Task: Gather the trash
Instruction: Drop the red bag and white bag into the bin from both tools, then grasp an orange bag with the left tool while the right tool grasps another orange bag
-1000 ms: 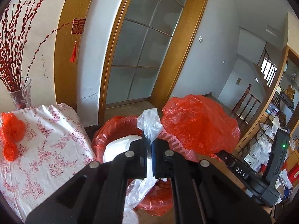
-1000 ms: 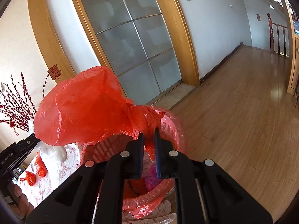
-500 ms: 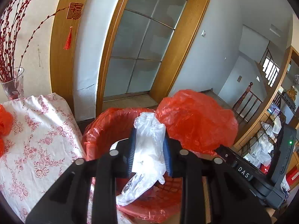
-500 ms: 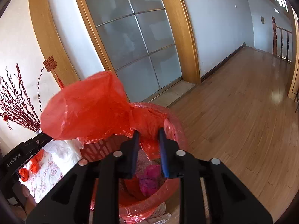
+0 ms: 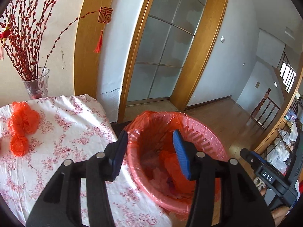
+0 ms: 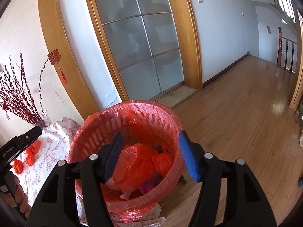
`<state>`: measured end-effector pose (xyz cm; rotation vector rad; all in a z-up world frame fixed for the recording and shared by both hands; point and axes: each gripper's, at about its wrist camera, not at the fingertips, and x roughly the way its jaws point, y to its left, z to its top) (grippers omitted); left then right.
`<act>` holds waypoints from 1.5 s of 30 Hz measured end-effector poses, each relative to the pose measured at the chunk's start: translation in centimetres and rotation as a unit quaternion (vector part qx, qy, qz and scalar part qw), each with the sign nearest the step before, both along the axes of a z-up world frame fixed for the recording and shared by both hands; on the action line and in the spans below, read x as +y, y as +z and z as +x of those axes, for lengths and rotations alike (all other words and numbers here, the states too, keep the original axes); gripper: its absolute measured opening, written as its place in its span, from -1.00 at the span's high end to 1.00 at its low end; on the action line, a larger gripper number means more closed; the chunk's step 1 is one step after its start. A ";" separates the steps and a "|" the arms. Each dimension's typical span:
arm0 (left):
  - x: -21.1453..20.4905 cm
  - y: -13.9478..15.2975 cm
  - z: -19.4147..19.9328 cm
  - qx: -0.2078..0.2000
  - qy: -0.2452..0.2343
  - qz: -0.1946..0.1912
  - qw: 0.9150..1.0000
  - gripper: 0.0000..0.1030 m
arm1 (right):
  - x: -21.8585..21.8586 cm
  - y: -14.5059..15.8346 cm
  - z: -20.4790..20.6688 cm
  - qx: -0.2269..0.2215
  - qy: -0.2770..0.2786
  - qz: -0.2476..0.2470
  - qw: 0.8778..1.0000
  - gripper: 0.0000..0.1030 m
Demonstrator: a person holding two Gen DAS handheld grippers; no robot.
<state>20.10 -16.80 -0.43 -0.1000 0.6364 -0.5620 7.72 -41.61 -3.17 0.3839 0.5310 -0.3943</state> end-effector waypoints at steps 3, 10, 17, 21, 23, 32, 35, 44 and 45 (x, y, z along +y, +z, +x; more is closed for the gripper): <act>1.8 -0.2 -0.2 -0.004 0.018 0.011 1.000 0.00 | 0.5 0.1 -0.1 -0.003 0.003 -0.004 1.000 -0.26; 6.1 -0.6 -0.3 -0.013 0.065 0.044 0.997 -0.10 | 1.9 0.4 0.0 -0.003 0.011 -0.010 1.000 -0.33; 11.5 -1.3 -0.2 -0.023 0.124 0.081 0.989 -0.18 | 3.7 0.7 0.6 0.000 0.025 -0.024 0.999 -0.33; 14.9 -1.1 -0.5 -0.033 0.166 0.101 0.980 -0.18 | 4.8 0.8 1.2 0.001 0.038 -0.024 0.999 -0.36; 16.6 -0.8 -0.7 -0.044 0.189 0.112 0.975 -0.19 | 5.5 0.8 1.5 0.003 0.045 -0.025 0.999 -0.36; 26.1 -0.8 2.8 -0.022 0.294 0.117 0.948 -0.28 | 9.8 0.9 3.8 0.012 0.093 -0.036 0.995 -0.36; 28.4 -1.7 4.7 0.005 0.302 0.110 0.947 -0.28 | 11.5 1.0 4.7 0.015 0.110 -0.040 0.993 -0.36; 30.0 -5.6 7.3 0.076 0.277 0.118 0.951 -0.28 | 17.1 0.9 8.0 0.023 0.170 -0.041 0.984 -0.36; 30.1 -6.0 7.3 0.082 0.271 0.114 0.952 -0.28 | 17.9 0.9 8.4 0.023 0.178 -0.042 0.983 -0.36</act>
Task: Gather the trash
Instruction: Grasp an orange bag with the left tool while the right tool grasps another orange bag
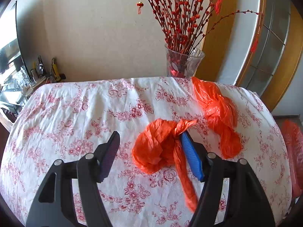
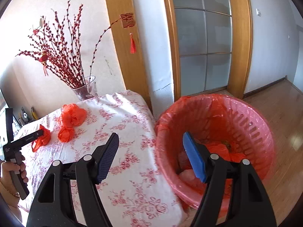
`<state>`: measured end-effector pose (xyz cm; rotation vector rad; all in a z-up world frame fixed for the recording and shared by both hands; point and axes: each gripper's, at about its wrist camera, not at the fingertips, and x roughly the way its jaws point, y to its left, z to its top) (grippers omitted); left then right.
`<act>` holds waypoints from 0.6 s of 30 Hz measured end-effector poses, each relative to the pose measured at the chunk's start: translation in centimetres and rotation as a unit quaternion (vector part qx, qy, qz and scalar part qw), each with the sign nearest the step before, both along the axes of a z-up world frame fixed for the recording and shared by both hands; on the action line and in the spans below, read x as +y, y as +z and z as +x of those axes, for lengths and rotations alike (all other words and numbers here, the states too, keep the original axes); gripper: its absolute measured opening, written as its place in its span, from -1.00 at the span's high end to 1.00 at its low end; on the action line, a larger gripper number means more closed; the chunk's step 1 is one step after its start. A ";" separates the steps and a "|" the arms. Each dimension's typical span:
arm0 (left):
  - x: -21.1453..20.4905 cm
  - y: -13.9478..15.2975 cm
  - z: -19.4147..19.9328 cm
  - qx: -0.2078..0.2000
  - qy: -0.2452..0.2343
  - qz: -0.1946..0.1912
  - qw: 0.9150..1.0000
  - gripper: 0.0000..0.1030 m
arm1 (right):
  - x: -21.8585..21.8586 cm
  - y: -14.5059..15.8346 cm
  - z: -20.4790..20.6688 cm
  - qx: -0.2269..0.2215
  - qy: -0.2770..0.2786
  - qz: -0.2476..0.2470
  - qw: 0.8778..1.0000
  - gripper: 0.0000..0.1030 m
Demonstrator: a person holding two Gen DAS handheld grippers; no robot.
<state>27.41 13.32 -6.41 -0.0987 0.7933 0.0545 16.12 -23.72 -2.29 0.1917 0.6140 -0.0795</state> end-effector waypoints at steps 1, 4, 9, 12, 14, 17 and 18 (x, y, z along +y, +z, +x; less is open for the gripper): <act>0.0 -0.3 0.0 0.003 -0.004 -0.006 1.000 -0.28 | 0.9 0.0 0.5 0.001 0.010 -0.002 1.000 -0.36; 0.1 -0.5 0.1 0.002 -0.018 -0.023 1.000 -0.06 | 3.6 0.2 1.8 0.001 0.041 -0.008 0.999 -0.36; -0.7 -0.3 0.2 -0.008 -0.041 -0.010 0.999 0.26 | 7.8 0.1 4.0 0.007 0.088 -0.008 0.996 -0.36; -0.6 -0.2 0.2 -0.015 -0.046 -0.010 0.999 0.36 | 9.9 -0.4 5.2 0.012 0.108 -0.011 0.994 -0.36; -0.1 0.0 0.0 -0.019 -0.045 -0.011 0.999 0.39 | 11.0 -0.7 6.1 0.019 0.119 -0.006 0.993 -0.36; 1.5 0.4 -0.5 -0.025 -0.036 -0.017 0.999 0.40 | 12.8 -1.3 7.6 0.032 0.137 0.006 0.990 -0.36; 2.2 0.7 -0.7 -0.029 -0.030 -0.019 0.999 0.40 | 13.6 -1.6 8.3 0.038 0.142 0.009 0.989 -0.36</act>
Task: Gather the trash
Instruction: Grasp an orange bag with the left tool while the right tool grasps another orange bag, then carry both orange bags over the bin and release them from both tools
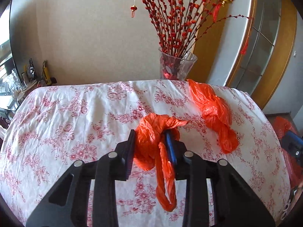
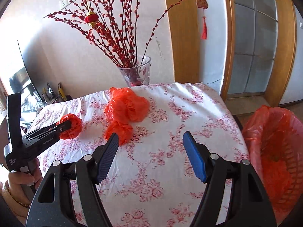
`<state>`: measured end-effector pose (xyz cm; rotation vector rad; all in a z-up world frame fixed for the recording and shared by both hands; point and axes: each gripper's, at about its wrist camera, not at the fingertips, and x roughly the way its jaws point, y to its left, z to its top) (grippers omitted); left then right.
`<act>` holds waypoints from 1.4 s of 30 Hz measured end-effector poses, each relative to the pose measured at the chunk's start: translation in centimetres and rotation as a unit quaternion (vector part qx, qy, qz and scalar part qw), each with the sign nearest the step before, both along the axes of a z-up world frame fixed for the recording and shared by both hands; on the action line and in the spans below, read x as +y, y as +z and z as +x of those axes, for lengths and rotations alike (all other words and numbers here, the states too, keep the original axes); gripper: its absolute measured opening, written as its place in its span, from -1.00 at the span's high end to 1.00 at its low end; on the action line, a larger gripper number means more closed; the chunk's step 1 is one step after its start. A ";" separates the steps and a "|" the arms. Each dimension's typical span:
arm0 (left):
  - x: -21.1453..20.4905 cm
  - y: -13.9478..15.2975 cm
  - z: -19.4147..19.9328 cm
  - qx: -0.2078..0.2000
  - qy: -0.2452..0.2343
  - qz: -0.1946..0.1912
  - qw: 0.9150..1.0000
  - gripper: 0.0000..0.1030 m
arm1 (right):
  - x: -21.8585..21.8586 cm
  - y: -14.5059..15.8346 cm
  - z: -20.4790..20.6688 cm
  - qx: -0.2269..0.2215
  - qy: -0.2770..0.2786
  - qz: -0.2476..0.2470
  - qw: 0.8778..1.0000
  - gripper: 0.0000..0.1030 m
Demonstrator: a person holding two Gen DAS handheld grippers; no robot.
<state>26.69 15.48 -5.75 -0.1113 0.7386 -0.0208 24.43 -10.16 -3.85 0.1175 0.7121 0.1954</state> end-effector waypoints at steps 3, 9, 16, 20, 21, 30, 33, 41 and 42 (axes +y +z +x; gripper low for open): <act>2.0 0.7 -0.8 -0.011 0.017 -0.004 1.000 0.40 | 1.8 -0.6 1.8 0.013 0.016 0.008 1.000 -0.34; 5.0 1.6 -1.7 -0.024 0.042 -0.004 0.999 0.40 | 5.9 -2.0 5.8 0.038 0.036 0.002 0.999 -0.09; 6.2 1.5 -1.7 -0.027 0.048 -0.010 0.998 0.40 | 8.1 -4.0 8.2 0.066 0.032 -0.028 0.997 -0.02; 6.0 1.3 -1.7 -0.025 0.045 -0.013 0.999 0.40 | 7.5 -5.0 8.0 0.077 0.028 -0.046 0.996 0.62; 5.8 1.3 -1.7 -0.025 0.043 -0.014 0.999 0.40 | 7.0 -4.9 7.6 0.077 0.027 -0.044 0.996 0.69; 1.7 2.1 -2.6 -0.031 0.007 -0.022 0.999 0.39 | -1.3 -2.6 1.1 0.051 -0.024 -0.020 0.998 0.75; -0.4 2.6 -3.0 -0.034 -0.009 -0.025 0.999 0.39 | -3.7 -1.8 -1.7 0.040 -0.040 -0.022 0.998 0.75; -6.4 4.7 -5.1 -0.051 -0.056 -0.024 0.997 0.39 | -9.0 0.4 -7.0 0.016 -0.072 -0.010 0.997 0.75; -7.1 5.0 -5.4 -0.053 -0.061 -0.025 0.996 0.39 | -9.6 0.6 -7.6 0.013 -0.076 -0.009 0.997 0.75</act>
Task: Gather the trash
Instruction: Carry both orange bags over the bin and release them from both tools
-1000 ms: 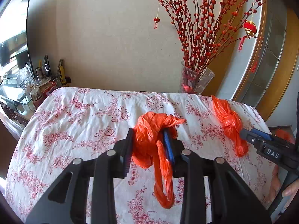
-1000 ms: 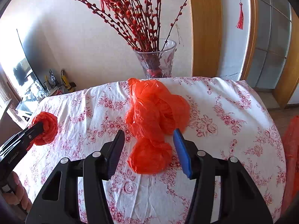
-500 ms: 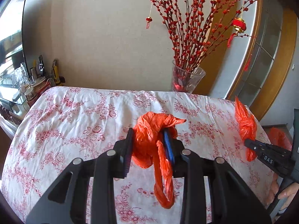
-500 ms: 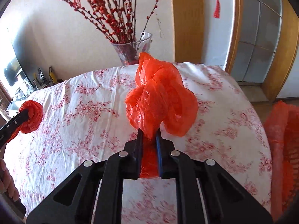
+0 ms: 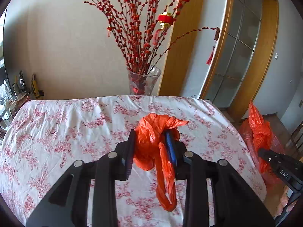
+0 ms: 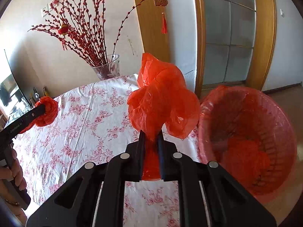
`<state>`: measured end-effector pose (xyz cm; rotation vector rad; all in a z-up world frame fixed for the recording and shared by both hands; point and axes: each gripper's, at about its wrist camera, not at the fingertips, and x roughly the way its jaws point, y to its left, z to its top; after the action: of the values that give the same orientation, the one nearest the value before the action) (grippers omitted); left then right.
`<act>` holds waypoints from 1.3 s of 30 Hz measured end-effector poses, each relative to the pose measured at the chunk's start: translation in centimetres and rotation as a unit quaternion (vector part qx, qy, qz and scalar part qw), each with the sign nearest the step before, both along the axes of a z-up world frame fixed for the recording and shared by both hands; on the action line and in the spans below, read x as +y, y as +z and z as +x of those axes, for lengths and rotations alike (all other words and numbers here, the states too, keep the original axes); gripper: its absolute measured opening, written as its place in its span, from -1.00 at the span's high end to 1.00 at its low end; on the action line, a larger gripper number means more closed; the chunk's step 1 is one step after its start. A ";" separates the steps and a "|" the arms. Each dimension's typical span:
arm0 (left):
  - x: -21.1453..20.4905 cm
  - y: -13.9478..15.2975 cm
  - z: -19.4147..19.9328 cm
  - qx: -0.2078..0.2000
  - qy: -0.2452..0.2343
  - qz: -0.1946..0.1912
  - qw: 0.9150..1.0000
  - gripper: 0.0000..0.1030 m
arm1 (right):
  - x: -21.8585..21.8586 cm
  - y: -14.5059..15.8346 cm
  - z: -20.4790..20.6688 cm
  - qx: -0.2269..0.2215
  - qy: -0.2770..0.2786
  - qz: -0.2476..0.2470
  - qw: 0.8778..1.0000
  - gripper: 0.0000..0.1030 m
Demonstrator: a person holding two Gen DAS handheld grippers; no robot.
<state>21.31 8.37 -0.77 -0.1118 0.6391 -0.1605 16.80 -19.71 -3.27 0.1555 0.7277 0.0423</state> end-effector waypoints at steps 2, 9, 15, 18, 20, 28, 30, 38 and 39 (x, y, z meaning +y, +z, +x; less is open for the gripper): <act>-1.4 0.5 -0.5 -0.004 -0.009 -0.001 1.000 0.39 | -1.2 0.5 -1.1 -0.006 -0.008 0.001 1.000 0.75; -5.4 1.9 -1.9 -0.014 -0.038 -0.003 0.999 0.39 | -4.2 1.7 -4.0 -0.023 -0.028 0.011 0.999 0.75; -8.6 2.5 -2.9 -0.020 -0.063 -0.007 0.998 0.39 | -6.2 2.4 -5.6 -0.036 -0.045 0.018 0.998 0.75; -10.0 2.6 -3.3 -0.022 -0.076 -0.006 0.997 0.39 | -7.2 2.6 -6.3 -0.041 -0.055 0.021 0.997 0.75; -11.1 2.7 -3.5 -0.022 -0.084 -0.007 0.996 0.39 | -7.8 2.6 -6.7 -0.043 -0.061 0.024 0.997 0.75; -15.4 2.5 -3.8 -0.018 -0.120 -0.010 0.993 0.39 | -11.1 2.7 -8.1 -0.053 -0.092 0.029 0.994 0.75; -16.8 2.4 -4.0 -0.016 -0.131 -0.010 0.991 0.39 | -12.0 2.5 -8.3 -0.053 -0.101 0.034 0.993 0.75; -22.1 1.5 -3.9 -0.001 -0.176 -0.016 0.984 0.39 | -15.4 1.3 -8.8 -0.046 -0.128 0.056 0.989 0.75; -22.7 1.4 -3.8 0.001 -0.182 -0.018 0.983 0.39 | -15.8 1.2 -8.9 -0.047 -0.131 0.059 0.989 0.75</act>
<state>17.48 -14.35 0.65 -0.0280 0.6548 -0.5244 7.92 -35.48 -2.06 0.3591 0.6060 -0.1567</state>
